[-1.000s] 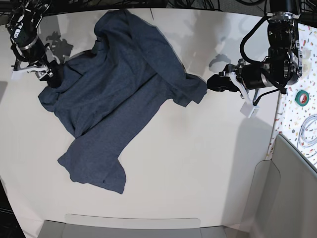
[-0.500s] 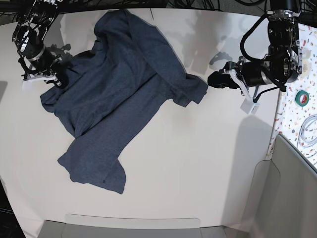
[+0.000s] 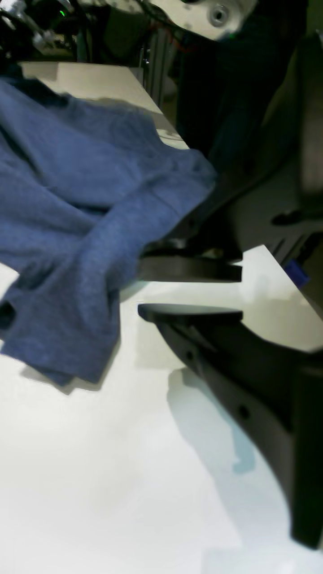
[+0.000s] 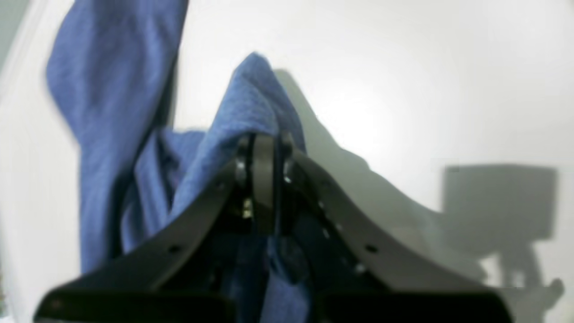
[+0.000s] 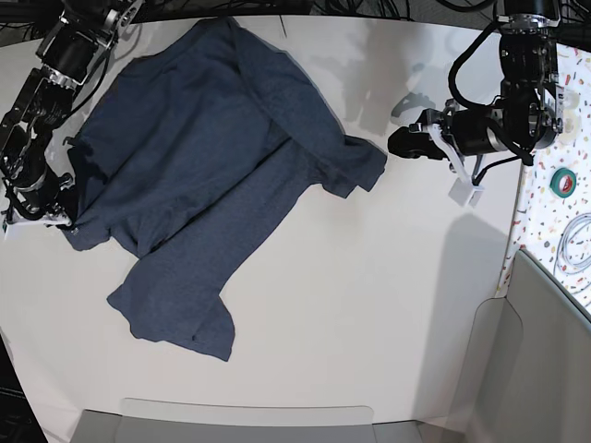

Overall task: Layout the t-shirt on the table in an organized manner, then fold the t-shirt properly
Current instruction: 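Regrasp the shirt side with the right gripper and drag it outward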

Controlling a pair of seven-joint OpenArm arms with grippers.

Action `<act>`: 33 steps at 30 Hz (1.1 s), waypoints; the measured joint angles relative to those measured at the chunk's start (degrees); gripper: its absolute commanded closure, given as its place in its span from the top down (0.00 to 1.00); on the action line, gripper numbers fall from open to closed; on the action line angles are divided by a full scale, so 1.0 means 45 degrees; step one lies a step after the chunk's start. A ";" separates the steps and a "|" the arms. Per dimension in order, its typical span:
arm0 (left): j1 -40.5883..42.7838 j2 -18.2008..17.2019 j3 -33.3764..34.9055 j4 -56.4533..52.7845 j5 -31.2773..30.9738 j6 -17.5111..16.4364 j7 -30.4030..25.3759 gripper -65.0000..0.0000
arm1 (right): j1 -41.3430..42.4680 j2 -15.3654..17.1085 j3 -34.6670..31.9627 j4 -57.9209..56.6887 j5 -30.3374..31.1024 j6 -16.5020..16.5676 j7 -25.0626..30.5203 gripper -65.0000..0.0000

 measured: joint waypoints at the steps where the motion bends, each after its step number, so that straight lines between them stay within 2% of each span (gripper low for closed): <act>1: 0.0005 0.0000 -0.0005 0.0000 -0.0019 0.0000 -0.0034 0.14 | 0.0267 -0.0010 0.0000 -0.0170 -0.0656 0.0019 0.0029 0.01; 3: -0.0034 0.0000 0.0000 0.0000 -0.0015 0.0000 -0.0044 0.14 | 0.0884 0.0000 0.0005 -0.0588 -0.1783 0.0005 0.0039 0.02; 5: -0.0029 0.0000 -0.0005 0.0000 -0.0019 0.0000 -0.0049 0.14 | 0.1336 -0.0010 0.0005 -0.0903 -0.2613 0.0010 0.0034 0.08; 7: -0.0019 0.0000 -0.0005 0.0000 -0.0010 0.0005 -0.0034 0.14 | 0.1559 -0.0039 0.0044 -0.0933 -0.2807 0.0005 0.0053 0.23; 11: -0.0024 0.0005 -0.0005 0.0000 -0.0010 0.0000 -0.0039 0.14 | 0.1375 -0.0019 0.0078 -0.0495 -0.2837 0.0005 0.0005 0.60; 13: -0.0034 0.0005 -0.0005 0.0000 -0.0024 0.0000 -0.0044 0.14 | 0.1044 -0.0073 0.0350 0.0306 -0.2759 0.0034 0.0010 0.75; 15: -0.0058 0.0019 -0.0243 0.0005 -0.0053 0.0000 0.0005 0.14 | 0.0709 -0.0102 0.1001 0.1209 -0.2681 0.0092 -0.0015 0.86; 18: -0.0053 0.0034 -0.1438 0.0515 0.0044 0.0005 -0.0005 0.14 | 0.0078 -0.0044 0.2147 0.2652 -0.2681 -0.0039 -0.0044 0.90; 20: -0.0102 0.0005 -0.2040 0.1093 -0.0034 -0.0005 -0.0049 0.14 | -0.0563 -0.0185 0.2773 0.3609 -0.1603 -0.0073 -0.0481 0.90; 23: -0.0165 0.0039 -0.2380 0.1588 -0.0102 -0.0044 -0.0049 0.14 | -0.1783 -0.0913 0.3240 0.4396 0.1073 0.0029 -0.1443 0.89; 25: -0.0267 0.0087 -0.2307 0.1608 -0.0102 -0.0039 0.0068 0.11 | -0.2764 -0.1496 0.3230 0.4473 0.2647 0.0049 -0.1797 0.79; 26: -0.0437 0.0136 -0.2263 0.1608 -0.0058 -0.0039 0.0204 0.09 | -0.3342 -0.1705 0.3152 0.4469 0.3395 0.0262 -0.1851 0.66; 28: -0.0797 0.0097 -0.1991 0.1588 -0.0058 -0.0044 0.0058 0.07 | -0.4104 -0.2006 0.2929 0.4439 0.4017 0.0631 -0.1812 0.39; 30: -0.0860 0.0078 -0.1627 0.1613 -0.0068 -0.0044 -0.0049 0.07 | -0.4590 -0.2395 0.2681 0.4425 0.4167 0.0821 -0.1579 0.06; 31: -0.0816 0.0126 -0.1447 0.1617 -0.0078 -0.0044 -0.0010 0.07 | -0.4755 -0.2589 0.2540 0.4425 0.4216 0.0865 -0.1559 0.00; 33: -0.0748 0.0180 -0.1195 0.1603 -0.0058 -0.0039 0.0053 0.06 | -0.4969 -0.2769 0.2259 0.4430 0.4201 0.0879 -0.1637 0.01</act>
